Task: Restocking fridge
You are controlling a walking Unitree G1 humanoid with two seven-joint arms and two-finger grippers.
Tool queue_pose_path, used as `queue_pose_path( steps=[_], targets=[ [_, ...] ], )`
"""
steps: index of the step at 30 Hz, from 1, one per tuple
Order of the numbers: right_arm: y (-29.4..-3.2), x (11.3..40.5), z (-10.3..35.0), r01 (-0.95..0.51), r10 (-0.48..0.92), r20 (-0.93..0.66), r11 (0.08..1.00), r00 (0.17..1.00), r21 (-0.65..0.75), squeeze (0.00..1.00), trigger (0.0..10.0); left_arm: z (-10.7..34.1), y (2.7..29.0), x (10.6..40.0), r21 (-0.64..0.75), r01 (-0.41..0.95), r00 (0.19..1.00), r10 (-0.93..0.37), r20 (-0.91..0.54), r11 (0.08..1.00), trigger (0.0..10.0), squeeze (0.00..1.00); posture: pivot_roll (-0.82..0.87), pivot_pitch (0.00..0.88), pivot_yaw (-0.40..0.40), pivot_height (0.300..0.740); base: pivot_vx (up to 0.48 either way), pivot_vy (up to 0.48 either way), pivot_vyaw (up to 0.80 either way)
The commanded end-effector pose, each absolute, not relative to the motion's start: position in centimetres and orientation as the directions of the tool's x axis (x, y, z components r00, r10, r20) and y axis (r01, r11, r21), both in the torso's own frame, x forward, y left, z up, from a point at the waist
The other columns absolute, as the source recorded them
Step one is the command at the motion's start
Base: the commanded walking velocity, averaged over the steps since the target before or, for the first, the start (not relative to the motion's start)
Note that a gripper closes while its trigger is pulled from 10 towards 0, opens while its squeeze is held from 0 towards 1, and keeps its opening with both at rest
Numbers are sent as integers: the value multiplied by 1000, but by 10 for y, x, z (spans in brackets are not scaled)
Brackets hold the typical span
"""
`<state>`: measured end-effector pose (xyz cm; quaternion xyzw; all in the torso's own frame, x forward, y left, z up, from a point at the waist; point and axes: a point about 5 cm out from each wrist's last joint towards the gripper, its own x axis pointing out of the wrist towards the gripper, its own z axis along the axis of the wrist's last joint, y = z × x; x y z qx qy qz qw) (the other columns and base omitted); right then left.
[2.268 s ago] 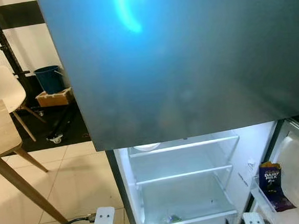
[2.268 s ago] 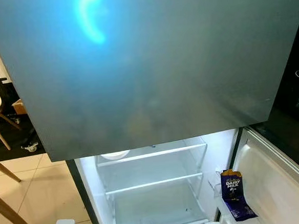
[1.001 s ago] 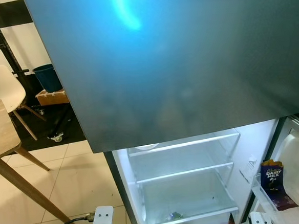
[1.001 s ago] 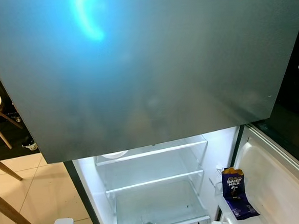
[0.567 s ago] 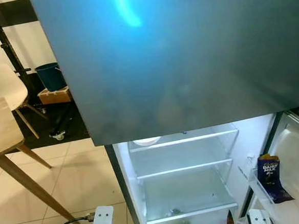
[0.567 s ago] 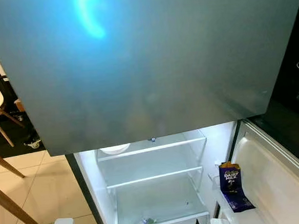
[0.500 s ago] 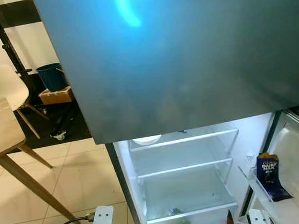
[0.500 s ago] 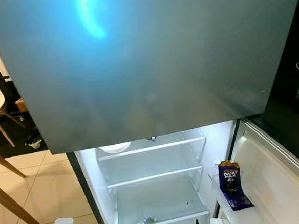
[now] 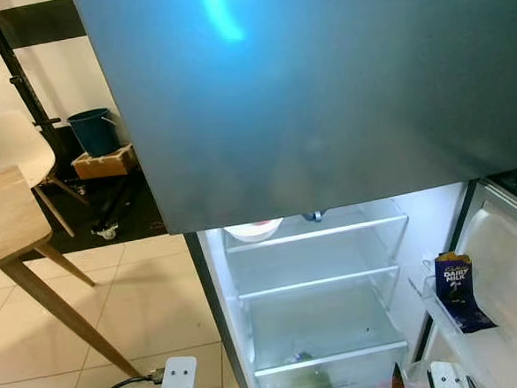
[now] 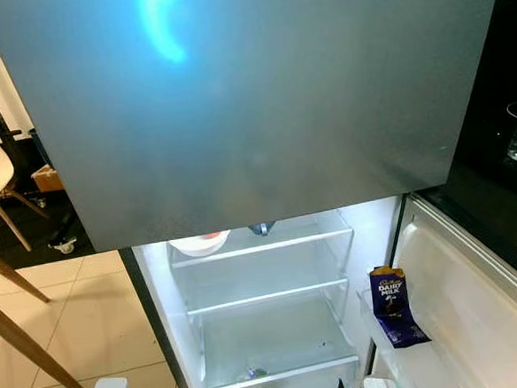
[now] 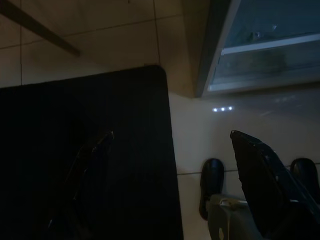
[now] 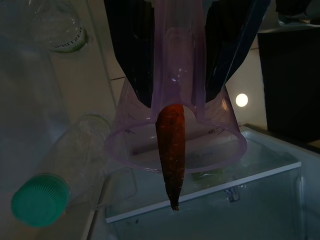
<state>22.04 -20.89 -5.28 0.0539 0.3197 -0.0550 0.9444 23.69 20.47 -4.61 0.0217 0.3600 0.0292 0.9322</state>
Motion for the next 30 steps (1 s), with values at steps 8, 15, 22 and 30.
queue_pose_path(
  steps=[8,15,22,30],
  targets=[
    [-208,226,-49,120,-60,-592,991,804,64,0,10000,-49,206,233,80,-34,723,79,-687,996,10000,0,-73,97,31,740,0,0,0],
    [-209,226,-49,120,-62,-593,991,803,59,0,10000,-49,207,232,84,-36,722,84,-687,996,10000,0,-73,94,31,740,0,0,0],
    [-210,226,-49,118,-65,-596,992,800,51,0,10000,-47,207,235,92,-40,730,92,-678,995,10000,0,-65,93,28,740,0,0,0],
    [-209,229,-47,121,-62,-593,991,803,60,0,10000,-39,203,245,49,-59,775,76,-627,997,10000,0,-52,74,13,740,0,0,0]
  ],
)
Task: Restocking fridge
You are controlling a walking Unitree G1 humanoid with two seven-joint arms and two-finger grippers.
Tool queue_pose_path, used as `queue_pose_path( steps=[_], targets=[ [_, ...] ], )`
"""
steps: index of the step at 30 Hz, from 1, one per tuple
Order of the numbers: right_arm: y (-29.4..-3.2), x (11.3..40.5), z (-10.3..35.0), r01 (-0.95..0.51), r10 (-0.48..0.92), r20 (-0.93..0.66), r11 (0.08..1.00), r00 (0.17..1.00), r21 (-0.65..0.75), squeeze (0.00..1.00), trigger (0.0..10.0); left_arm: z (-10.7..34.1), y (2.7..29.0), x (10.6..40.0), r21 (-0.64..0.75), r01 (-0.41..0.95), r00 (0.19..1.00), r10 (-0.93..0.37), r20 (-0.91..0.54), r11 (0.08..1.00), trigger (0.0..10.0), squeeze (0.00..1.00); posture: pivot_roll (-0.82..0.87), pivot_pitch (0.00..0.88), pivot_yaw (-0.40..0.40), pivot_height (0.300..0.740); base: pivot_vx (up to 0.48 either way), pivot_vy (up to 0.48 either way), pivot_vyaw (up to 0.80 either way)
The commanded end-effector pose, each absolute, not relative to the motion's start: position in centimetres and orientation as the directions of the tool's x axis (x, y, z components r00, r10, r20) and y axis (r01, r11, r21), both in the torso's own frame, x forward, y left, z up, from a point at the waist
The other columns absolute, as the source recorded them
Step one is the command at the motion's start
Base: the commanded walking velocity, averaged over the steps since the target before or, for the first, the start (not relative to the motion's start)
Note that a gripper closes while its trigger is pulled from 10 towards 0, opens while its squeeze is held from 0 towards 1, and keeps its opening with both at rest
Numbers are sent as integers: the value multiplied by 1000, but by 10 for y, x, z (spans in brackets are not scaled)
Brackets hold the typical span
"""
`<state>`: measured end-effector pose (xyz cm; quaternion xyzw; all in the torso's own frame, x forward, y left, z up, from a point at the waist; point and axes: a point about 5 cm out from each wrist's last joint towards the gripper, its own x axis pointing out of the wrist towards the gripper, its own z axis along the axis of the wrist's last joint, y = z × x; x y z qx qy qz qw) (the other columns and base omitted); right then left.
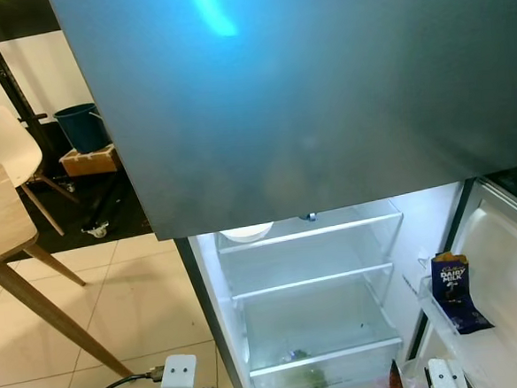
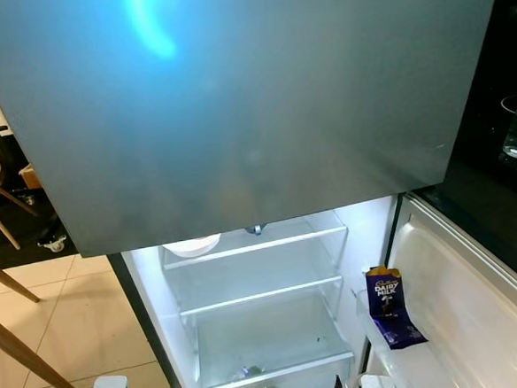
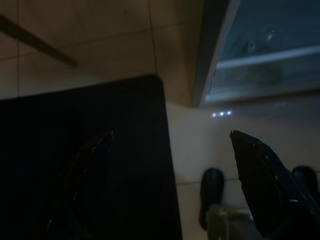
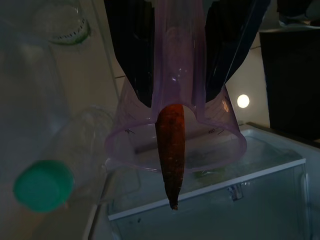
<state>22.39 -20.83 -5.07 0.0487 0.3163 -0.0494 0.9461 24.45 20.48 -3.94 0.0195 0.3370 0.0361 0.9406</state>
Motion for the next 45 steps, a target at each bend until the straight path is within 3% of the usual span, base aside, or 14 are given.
queue_pose_path(
  steps=[1,38,42,45],
  targets=[
    [-208,230,-47,120,-60,-595,991,802,61,0,10000,-39,203,246,48,-64,775,80,-627,997,10000,0,-50,71,12,740,0,0,0],
    [-210,233,-45,149,-83,-588,987,804,65,0,10000,-38,197,250,63,-24,765,59,-641,998,10000,0,-61,78,24,740,0,0,0],
    [-209,231,-47,138,-78,-599,989,797,55,0,10000,-38,201,249,50,-85,757,98,-646,995,10000,0,-60,85,36,740,0,0,0],
    [-210,233,-45,157,-86,-583,985,808,73,0,10000,-37,197,251,47,-38,767,59,-638,998,10000,0,-60,79,22,740,0,0,0]
  ],
)
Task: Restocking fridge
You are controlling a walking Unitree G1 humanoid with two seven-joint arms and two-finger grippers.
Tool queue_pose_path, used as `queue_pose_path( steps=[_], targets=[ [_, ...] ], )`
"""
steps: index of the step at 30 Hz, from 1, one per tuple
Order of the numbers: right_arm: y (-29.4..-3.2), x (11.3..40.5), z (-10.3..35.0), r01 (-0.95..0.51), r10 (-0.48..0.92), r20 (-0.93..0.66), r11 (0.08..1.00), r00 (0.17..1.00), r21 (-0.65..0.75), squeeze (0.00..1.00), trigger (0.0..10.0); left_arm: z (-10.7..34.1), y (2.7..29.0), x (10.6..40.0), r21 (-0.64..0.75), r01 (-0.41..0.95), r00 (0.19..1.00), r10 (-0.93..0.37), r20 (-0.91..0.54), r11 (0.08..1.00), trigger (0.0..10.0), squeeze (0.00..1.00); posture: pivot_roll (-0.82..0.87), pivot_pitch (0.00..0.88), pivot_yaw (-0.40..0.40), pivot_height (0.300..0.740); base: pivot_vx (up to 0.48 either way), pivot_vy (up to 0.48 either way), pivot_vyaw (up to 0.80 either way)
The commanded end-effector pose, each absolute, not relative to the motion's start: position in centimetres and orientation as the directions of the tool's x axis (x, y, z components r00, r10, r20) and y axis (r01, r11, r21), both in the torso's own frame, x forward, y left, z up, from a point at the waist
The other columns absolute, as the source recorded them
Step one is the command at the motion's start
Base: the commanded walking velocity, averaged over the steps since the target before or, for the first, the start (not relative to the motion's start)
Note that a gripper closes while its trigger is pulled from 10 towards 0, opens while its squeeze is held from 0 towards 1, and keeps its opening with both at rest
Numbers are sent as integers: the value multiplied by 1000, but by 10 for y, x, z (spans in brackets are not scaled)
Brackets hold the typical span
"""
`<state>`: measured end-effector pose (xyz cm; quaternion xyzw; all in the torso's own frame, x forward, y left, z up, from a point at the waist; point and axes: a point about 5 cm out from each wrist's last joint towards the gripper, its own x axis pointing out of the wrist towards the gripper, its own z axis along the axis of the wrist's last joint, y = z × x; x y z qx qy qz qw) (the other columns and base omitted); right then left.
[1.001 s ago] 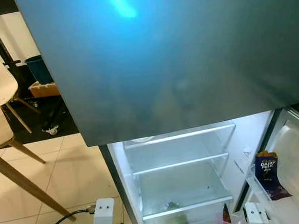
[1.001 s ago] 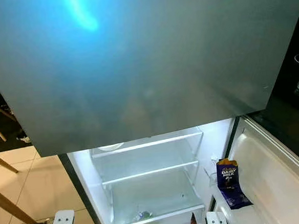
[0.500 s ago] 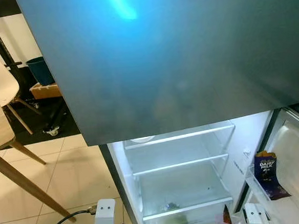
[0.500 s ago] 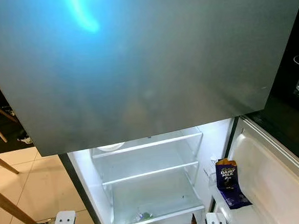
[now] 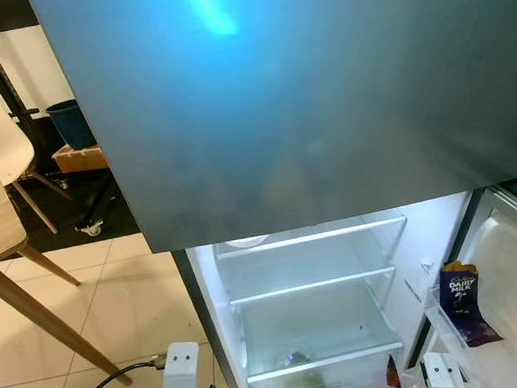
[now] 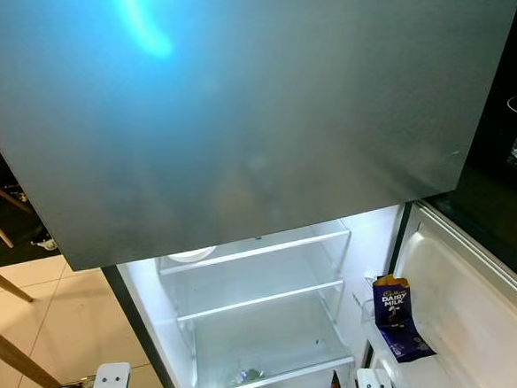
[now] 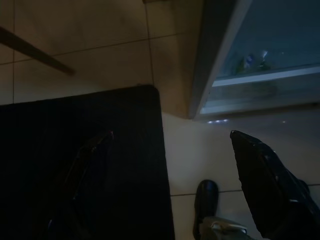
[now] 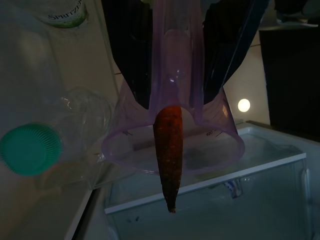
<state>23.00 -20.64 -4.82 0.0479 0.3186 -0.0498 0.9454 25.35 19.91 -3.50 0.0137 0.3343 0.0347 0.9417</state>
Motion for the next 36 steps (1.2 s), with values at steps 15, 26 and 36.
queue_pose_path(
  steps=[15,26,36],
  targets=[
    [-201,224,-51,161,-83,-587,983,805,82,0,10000,-42,203,244,62,-33,745,66,-664,998,10000,0,-66,75,74,740,0,0,0],
    [-196,226,-51,156,-65,-587,982,807,106,0,10000,-40,193,249,72,26,762,27,-647,997,10000,0,-19,11,40,740,0,0,0],
    [-195,239,-43,122,-51,-574,989,817,85,0,10000,-37,189,253,53,-5,770,38,-637,999,10000,0,-11,0,46,740,0,0,0]
  ],
)
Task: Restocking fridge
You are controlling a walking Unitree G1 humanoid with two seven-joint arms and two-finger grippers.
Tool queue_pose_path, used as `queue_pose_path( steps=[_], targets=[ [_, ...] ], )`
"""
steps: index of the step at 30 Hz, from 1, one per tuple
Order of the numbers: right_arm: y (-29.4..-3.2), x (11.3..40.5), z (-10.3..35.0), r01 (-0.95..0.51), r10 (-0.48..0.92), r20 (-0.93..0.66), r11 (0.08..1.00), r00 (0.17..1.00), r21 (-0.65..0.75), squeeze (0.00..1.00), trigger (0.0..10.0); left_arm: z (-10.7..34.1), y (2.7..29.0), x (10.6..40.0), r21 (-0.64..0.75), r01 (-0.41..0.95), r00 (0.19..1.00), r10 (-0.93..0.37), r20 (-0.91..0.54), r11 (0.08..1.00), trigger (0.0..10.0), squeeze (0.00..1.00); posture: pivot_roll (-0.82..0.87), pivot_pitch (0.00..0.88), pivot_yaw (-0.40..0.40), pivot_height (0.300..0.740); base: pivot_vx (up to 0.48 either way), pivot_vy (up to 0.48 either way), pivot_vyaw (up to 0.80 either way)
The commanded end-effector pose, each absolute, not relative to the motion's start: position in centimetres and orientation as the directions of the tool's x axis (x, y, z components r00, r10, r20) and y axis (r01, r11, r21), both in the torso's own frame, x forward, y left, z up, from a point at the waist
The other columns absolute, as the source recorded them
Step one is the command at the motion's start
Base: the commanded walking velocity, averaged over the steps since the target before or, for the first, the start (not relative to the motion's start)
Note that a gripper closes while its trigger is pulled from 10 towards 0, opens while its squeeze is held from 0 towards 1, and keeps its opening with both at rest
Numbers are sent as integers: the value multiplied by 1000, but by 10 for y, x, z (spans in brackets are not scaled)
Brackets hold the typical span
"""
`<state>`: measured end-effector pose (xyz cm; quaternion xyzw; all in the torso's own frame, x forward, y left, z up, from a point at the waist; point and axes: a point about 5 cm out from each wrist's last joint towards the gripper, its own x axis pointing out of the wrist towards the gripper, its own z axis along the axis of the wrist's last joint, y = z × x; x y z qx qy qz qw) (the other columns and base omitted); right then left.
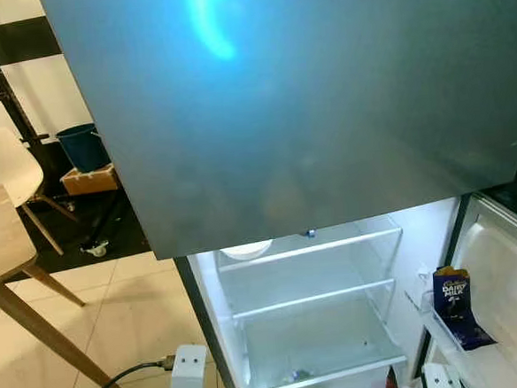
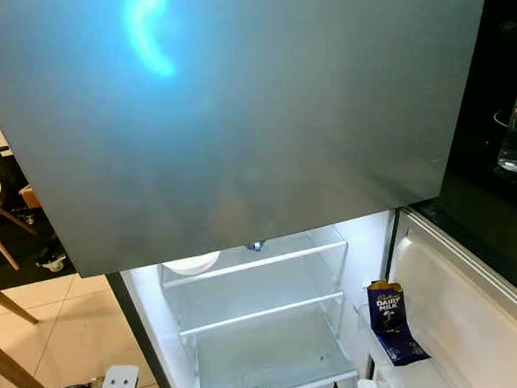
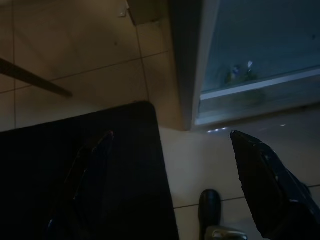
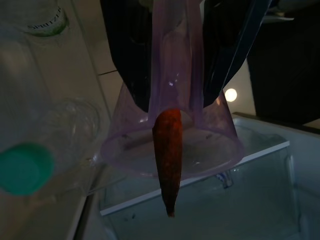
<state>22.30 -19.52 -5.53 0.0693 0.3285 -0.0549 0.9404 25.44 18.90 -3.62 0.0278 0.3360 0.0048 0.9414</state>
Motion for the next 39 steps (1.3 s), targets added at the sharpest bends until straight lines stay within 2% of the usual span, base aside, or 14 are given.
queue_pose_path(
  steps=[1,14,26,29,34,39],
  targets=[
    [-197,240,-42,133,-58,-570,987,819,90,0,10000,-37,188,254,54,8,771,29,-636,998,10000,0,-12,0,37,740,0,0,0],
    [-203,226,-52,153,-73,-611,985,788,81,0,10000,-40,199,248,87,-18,751,71,-657,996,10000,0,-14,0,44,740,0,0,0],
    [-205,231,-47,162,-79,-581,982,810,92,0,10000,-36,194,256,68,-10,768,51,-638,998,10000,0,-33,3,54,740,0,0,0],
    [-205,228,-49,164,-84,-597,983,797,80,0,10000,-36,197,255,80,-44,758,86,-646,996,10000,0,-33,0,70,740,0,0,0],
    [-206,230,-47,193,-100,-582,976,807,100,0,10000,-35,192,257,99,41,761,33,-648,994,10000,0,-35,23,67,740,0,0,0],
    [-202,225,-51,184,-92,-596,978,798,95,0,10000,-36,198,256,85,-10,757,63,-651,996,10000,0,-44,0,88,740,0,0,0]
  ],
)
